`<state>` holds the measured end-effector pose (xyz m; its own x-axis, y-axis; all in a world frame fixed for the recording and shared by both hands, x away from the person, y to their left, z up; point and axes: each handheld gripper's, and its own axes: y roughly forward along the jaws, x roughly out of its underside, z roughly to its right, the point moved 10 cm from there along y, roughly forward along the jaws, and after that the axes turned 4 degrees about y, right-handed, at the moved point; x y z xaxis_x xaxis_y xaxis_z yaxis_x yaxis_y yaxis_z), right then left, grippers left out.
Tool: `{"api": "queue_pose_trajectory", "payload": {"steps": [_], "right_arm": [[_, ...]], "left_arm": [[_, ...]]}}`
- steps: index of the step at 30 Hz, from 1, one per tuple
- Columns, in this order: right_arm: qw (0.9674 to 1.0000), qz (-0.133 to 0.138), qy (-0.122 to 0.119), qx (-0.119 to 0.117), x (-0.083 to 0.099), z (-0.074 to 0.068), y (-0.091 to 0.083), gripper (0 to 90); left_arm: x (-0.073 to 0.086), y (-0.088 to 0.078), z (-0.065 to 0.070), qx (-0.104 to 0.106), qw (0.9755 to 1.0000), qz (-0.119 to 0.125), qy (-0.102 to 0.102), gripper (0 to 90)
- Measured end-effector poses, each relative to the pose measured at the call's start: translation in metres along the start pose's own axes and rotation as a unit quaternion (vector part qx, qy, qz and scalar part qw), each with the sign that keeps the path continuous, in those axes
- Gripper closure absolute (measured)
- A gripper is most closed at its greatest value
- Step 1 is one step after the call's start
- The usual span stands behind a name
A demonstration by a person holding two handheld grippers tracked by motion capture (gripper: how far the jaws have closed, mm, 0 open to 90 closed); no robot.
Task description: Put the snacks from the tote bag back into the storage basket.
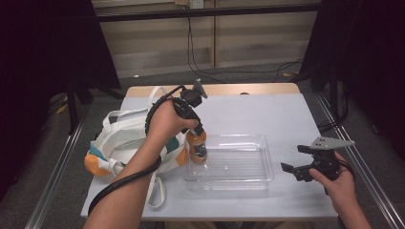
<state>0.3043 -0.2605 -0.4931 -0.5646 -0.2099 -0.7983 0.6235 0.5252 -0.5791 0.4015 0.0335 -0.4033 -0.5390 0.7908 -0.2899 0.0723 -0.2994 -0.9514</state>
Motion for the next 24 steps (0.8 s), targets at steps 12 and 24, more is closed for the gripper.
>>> {"api": "queue_pose_trajectory", "payload": {"steps": [12,24], "right_arm": [[1.0,-0.001,-0.004,-0.004,-0.001,0.0,0.0,3.1],[1.0,0.003,0.0,0.0,-0.001,0.002,-0.003,3.1]], "left_arm": [[-0.002,0.006,0.001,-0.013,0.9997,0.021,-0.005,32.1],[-0.002,-0.006,0.003,-0.018,0.999,0.041,0.001,17.6]]}}
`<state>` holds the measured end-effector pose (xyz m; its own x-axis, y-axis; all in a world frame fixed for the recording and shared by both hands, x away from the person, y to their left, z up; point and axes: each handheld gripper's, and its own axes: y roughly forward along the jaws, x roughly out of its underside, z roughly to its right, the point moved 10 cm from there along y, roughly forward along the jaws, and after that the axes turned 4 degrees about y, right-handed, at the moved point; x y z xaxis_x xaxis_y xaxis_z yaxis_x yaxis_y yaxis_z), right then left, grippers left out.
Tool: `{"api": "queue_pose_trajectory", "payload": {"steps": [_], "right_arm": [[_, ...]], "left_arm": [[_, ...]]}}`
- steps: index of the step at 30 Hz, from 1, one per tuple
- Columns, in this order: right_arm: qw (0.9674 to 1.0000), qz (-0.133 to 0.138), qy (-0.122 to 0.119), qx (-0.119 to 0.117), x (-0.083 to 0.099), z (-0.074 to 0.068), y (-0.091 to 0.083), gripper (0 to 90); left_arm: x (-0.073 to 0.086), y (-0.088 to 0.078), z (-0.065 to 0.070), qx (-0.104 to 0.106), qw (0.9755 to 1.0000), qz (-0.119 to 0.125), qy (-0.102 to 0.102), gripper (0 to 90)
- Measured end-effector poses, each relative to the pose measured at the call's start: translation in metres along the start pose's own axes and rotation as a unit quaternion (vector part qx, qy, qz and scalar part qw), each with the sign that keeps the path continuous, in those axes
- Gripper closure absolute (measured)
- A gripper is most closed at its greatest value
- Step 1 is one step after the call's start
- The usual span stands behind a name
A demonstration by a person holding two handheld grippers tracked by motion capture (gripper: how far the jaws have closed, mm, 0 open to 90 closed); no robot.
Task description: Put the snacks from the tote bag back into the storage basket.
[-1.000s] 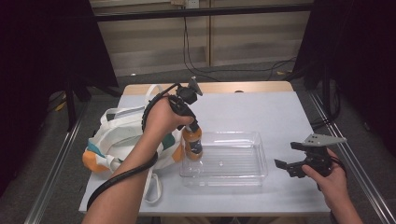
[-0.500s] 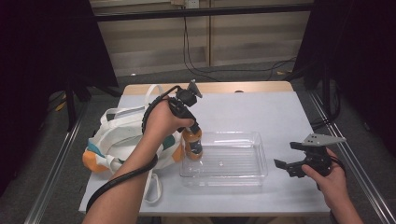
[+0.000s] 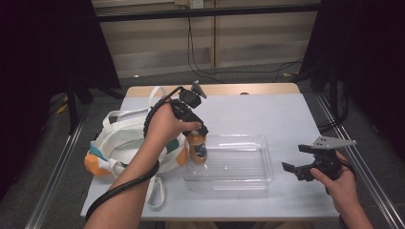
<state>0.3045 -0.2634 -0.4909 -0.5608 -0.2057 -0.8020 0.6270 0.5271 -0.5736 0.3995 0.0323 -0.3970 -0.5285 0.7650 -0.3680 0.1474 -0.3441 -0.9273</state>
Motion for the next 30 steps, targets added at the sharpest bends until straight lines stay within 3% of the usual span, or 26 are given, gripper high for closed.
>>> {"api": "queue_pose_trajectory", "payload": {"steps": [15,30], "right_arm": [[1.0,-0.003,-0.006,0.0,0.0,-0.001,0.0,3.1],[1.0,-0.002,-0.007,-0.001,-0.001,-0.003,0.002,3.1]], "left_arm": [[0.019,-0.002,-0.006,-0.021,0.9998,0.002,0.006,12.0],[0.037,-0.004,-0.017,-0.027,0.9992,0.018,-0.023,7.5]]}}
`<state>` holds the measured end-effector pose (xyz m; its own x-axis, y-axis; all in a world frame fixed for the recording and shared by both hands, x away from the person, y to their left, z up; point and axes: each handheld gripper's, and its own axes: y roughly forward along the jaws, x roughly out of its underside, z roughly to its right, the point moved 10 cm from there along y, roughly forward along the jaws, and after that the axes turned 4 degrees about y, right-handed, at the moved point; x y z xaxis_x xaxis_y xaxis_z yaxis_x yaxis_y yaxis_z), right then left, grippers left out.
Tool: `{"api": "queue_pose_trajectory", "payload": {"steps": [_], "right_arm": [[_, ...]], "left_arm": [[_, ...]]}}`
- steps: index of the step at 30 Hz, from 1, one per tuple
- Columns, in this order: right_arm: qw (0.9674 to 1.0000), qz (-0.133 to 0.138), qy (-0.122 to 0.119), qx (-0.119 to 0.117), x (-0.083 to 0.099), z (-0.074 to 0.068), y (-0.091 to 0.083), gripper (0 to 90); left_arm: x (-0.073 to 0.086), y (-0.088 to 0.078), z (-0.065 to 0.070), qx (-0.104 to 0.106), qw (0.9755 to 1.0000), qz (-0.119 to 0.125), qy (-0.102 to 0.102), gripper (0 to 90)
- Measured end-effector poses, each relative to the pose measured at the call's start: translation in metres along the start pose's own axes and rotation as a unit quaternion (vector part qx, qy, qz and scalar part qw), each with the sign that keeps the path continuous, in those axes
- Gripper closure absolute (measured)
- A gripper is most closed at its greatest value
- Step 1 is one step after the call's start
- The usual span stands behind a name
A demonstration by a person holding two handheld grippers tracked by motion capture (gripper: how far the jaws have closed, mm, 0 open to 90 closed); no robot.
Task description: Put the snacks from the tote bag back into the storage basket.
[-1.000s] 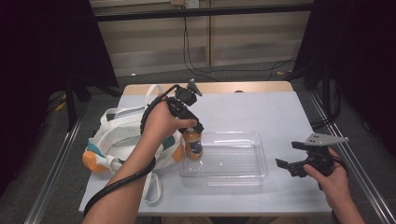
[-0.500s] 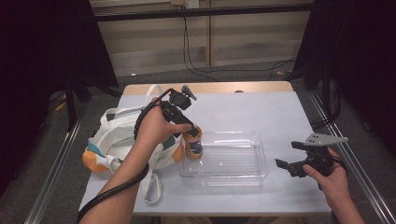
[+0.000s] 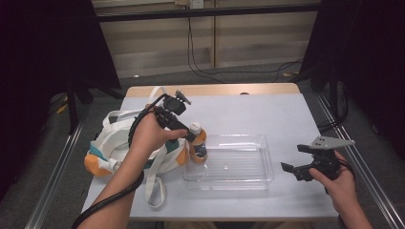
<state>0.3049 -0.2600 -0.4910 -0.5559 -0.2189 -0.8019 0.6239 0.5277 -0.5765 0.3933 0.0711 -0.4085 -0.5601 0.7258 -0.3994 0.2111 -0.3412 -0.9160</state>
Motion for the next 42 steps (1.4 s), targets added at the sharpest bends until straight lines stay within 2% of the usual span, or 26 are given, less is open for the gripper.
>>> {"api": "queue_pose_trajectory", "payload": {"steps": [3,6,8,13,17,18,28,35,36,37,42], "right_arm": [[1.0,0.0,-0.001,-0.001,0.0,0.0,0.0,3.1],[1.0,-0.003,-0.001,-0.001,0.001,-0.001,0.0,3.1],[1.0,-0.003,-0.002,-0.002,0.001,-0.001,0.0,3.1],[1.0,-0.004,-0.002,-0.003,0.001,-0.001,0.0,3.1],[1.0,-0.004,-0.002,-0.003,0.001,-0.001,0.0,3.1],[1.0,-0.004,-0.002,-0.003,0.001,-0.001,0.0,3.1],[1.0,-0.004,-0.004,-0.002,0.001,-0.002,0.001,3.1],[1.0,-0.004,-0.003,-0.001,0.001,-0.001,0.0,3.1],[1.0,-0.004,-0.001,-0.001,0.001,-0.001,0.0,3.1],[1.0,-0.004,-0.002,-0.001,0.001,-0.001,0.0,3.1],[1.0,-0.004,-0.003,-0.002,0.001,-0.002,0.001,3.1]], "left_arm": [[0.002,-0.002,-0.001,0.0,1.0,0.003,0.003,7.2],[0.004,-0.001,-0.002,-0.003,0.9999,0.01,-0.004,6.5],[0.007,0.0,-0.003,-0.001,1.0,0.006,0.001,6.5],[0.012,-0.001,-0.004,0.001,0.9999,0.011,-0.007,6.4],[0.017,-0.001,-0.007,0.002,0.9997,0.016,-0.019,6.2],[0.017,-0.001,-0.008,0.003,0.9994,0.02,-0.028,6.2],[0.029,-0.002,-0.018,-0.002,0.9993,0.019,-0.032,6.2],[0.036,0.001,-0.018,0.006,0.9989,0.025,-0.039,6.2],[0.038,0.001,-0.02,0.007,0.9992,0.021,-0.033,6.2],[0.039,0.002,-0.019,0.007,0.999,0.022,-0.039,6.2],[0.044,0.005,-0.019,0.014,0.9987,0.026,-0.042,6.2]]}}
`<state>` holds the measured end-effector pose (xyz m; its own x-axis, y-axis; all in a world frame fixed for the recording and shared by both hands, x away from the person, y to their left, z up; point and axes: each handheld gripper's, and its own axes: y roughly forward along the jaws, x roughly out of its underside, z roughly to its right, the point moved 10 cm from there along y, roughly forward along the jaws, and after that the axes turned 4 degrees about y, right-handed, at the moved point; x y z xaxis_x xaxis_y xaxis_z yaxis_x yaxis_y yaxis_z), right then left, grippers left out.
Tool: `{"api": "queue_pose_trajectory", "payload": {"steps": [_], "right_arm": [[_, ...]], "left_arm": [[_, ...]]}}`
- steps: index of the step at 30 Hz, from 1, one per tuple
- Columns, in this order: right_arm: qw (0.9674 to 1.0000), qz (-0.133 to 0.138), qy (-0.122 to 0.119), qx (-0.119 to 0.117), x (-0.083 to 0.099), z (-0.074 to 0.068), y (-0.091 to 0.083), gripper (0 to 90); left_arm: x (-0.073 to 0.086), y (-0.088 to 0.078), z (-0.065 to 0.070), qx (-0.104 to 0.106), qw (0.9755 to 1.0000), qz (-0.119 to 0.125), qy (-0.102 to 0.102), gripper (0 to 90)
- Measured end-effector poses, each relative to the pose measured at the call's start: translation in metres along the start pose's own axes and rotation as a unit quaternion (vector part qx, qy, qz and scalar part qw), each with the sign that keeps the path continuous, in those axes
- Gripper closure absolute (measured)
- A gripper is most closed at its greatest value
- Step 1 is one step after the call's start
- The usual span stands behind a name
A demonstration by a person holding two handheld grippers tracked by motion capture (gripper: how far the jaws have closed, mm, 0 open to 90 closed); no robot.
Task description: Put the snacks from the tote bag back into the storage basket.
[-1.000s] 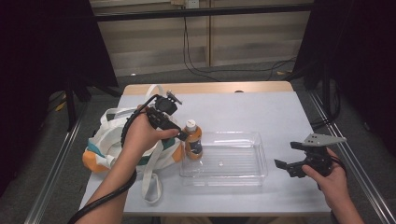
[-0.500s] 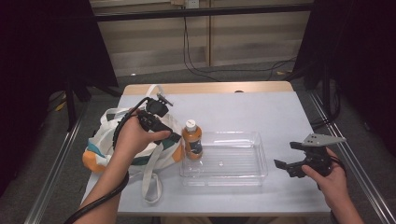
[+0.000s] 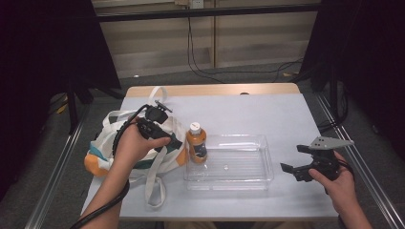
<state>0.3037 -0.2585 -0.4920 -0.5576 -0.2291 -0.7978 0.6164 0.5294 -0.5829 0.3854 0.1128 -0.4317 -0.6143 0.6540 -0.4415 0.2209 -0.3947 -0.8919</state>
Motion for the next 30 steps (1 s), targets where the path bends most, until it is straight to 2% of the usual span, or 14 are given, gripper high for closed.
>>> {"api": "queue_pose_trajectory", "payload": {"steps": [4,7,14,22,25,30], "right_arm": [[1.0,0.0,-0.001,-0.001,0.0,0.0,0.0,3.1],[1.0,0.0,0.0,0.0,0.0,0.0,0.0,3.1],[1.0,-0.002,-0.002,-0.001,0.0,-0.001,0.001,3.1],[1.0,-0.005,-0.004,-0.002,0.001,-0.002,0.002,3.1],[1.0,-0.005,-0.004,-0.001,0.001,-0.002,0.002,3.1],[1.0,-0.006,-0.004,-0.001,0.001,-0.003,0.002,3.1]], "left_arm": [[0.004,0.002,-0.001,0.002,1.0,0.005,-0.008,6.2],[0.006,0.003,-0.001,0.003,1.0,0.005,-0.002,6.2],[0.011,0.008,0.002,0.009,0.9999,0.011,-0.005,6.2],[0.019,0.013,0.003,-0.005,0.9999,0.012,0.005,6.2],[0.022,0.014,0.002,0.002,0.9998,0.019,-0.005,6.2],[0.028,0.015,0.0,0.005,0.9996,0.026,-0.01,6.2]]}}
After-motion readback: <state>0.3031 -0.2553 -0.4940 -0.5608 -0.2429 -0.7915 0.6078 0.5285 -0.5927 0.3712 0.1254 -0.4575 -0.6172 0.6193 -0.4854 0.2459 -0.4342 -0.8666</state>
